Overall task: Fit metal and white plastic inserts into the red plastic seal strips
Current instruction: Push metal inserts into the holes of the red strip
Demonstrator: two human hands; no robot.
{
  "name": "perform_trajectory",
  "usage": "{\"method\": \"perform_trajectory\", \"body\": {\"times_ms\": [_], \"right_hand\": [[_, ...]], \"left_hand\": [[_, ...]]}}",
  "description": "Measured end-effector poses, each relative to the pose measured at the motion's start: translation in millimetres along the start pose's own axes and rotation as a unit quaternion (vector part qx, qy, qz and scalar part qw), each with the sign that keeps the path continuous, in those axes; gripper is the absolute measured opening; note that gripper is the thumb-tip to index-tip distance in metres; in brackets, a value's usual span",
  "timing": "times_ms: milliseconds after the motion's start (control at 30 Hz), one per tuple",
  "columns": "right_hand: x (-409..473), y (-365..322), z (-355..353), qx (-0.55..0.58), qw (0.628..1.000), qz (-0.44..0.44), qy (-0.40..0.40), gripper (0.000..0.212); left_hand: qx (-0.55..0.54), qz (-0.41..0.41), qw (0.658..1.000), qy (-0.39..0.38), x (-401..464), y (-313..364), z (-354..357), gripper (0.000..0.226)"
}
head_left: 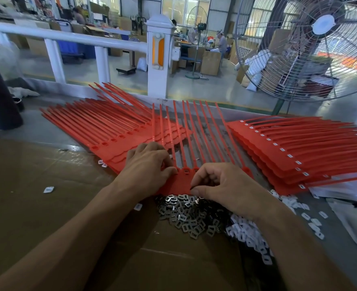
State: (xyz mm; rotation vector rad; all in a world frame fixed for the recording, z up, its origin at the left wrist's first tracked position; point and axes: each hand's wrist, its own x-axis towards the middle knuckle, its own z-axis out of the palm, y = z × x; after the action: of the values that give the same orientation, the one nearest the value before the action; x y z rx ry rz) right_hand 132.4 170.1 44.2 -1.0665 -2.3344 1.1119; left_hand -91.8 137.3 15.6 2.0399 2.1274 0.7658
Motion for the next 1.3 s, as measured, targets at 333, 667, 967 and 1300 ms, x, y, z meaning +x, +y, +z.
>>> {"method": "perform_trajectory", "body": {"times_ms": [333, 667, 967, 1300], "right_hand": [[0.9, 5.6, 0.6, -0.004, 0.999, -0.016, 0.036, 0.008], [7.7, 15.4, -6.6, 0.033, 0.978, 0.022, 0.205, 0.014], [15.7, 20.6, -7.0, 0.063, 0.97, 0.051, 0.231, 0.017], [22.1, 20.4, -3.0, -0.03, 0.963, 0.098, 0.249, 0.011]], "left_hand": [[-0.003, -0.002, 1.0, -0.002, -1.0, 1.5, -1.1, 0.011], [-0.008, -0.003, 1.0, -0.01, -0.7, 0.8, -2.4, 0.011], [-0.006, -0.003, 1.0, -0.007, -0.3, 0.0, -1.9, 0.014], [0.002, 0.003, 1.0, -0.003, -0.5, -1.4, -0.5, 0.018]]}}
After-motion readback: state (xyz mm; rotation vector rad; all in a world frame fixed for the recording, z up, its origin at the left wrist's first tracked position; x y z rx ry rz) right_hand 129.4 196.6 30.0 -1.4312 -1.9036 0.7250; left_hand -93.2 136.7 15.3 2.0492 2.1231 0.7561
